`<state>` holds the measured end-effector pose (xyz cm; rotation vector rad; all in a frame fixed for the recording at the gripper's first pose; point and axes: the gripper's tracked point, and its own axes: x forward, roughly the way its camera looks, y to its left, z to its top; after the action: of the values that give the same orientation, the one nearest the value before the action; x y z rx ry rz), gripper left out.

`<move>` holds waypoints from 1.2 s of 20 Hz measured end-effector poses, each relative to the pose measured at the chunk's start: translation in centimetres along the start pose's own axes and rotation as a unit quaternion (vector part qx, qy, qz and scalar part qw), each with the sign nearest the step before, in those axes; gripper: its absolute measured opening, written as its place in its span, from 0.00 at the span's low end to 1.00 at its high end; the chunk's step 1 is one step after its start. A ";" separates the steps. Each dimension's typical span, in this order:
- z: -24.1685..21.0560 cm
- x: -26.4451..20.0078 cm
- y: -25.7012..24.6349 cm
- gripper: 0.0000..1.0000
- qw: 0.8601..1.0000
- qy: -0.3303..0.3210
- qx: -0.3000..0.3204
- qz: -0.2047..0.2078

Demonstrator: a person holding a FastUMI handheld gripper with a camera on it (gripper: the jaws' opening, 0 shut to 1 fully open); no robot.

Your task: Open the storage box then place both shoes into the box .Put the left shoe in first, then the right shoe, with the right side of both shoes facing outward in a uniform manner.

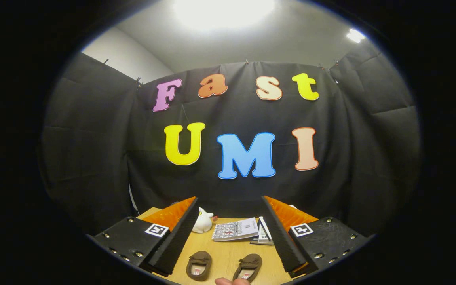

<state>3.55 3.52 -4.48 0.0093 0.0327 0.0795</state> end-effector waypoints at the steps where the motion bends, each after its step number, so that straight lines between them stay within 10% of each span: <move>1: -1.1 0.7 0.3 0.96 1.000 0.010 0.002 0.004; 14: -13.8 6.6 7.5 0.97 0.982 0.136 0.080 0.104; 18: -19.1 7.2 12.4 0.99 0.951 0.218 0.138 0.172; 24: -27.2 6.7 19.6 0.97 0.868 0.344 0.281 0.222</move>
<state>7.75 23.82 -31.70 0.5793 0.7744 0.5334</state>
